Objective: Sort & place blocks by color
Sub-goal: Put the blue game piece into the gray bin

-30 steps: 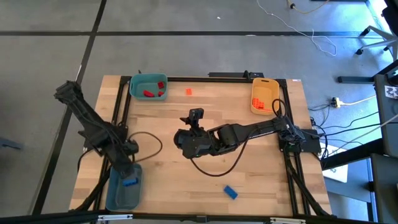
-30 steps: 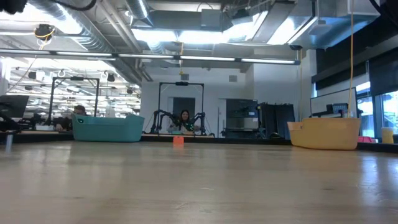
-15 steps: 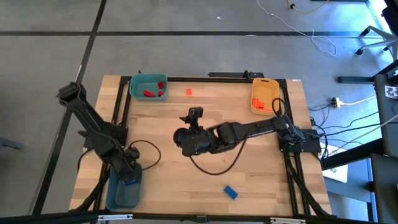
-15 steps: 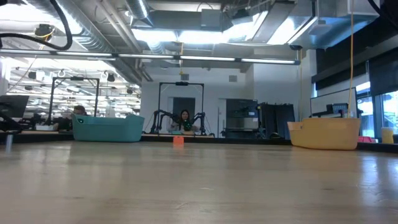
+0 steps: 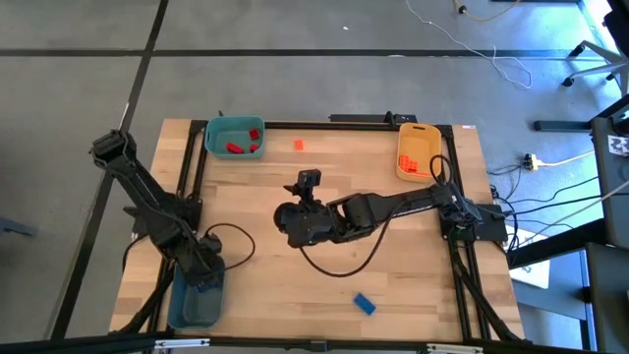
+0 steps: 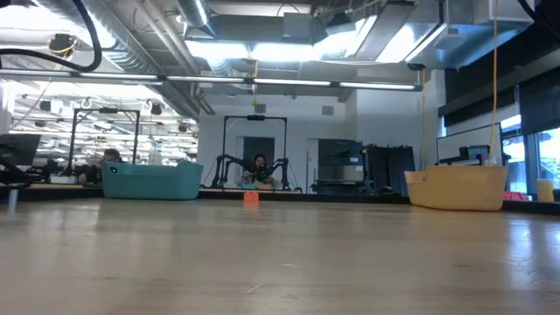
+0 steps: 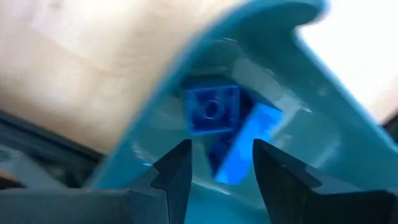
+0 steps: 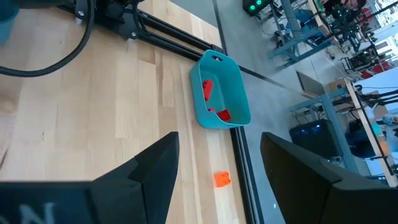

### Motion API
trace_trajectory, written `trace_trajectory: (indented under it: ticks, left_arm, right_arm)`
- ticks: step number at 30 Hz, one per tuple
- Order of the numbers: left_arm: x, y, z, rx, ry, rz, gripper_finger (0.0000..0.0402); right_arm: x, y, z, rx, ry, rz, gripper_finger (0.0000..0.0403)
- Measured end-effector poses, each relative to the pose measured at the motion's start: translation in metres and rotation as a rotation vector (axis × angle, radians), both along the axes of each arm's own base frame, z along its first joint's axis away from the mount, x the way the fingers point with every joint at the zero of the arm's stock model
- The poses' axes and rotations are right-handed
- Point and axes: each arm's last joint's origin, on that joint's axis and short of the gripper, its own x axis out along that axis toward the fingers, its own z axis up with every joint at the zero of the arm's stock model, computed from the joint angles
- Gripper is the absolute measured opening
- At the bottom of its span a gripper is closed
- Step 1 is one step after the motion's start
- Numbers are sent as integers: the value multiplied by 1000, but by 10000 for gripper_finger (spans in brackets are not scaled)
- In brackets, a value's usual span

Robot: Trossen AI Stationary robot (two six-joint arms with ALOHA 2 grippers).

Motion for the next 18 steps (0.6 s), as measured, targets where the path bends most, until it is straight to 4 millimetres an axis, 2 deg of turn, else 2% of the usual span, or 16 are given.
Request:
trace_trajectory:
  ticks: [4,8,14,18]
  left_arm:
    - [4,-5,8,-33,-40,3,158]
    - [9,-8,29,-27,-96,21,158]
    - [18,-11,76,44,-277,29,159]
    - [21,-6,102,139,-375,22,159]
  right_arm:
    - [-2,-1,3,-13,6,11,228]
    - [-16,-5,23,3,-28,6,228]
    - [-54,-14,54,189,-64,-35,228]
    - [-81,-22,58,383,66,-31,228]
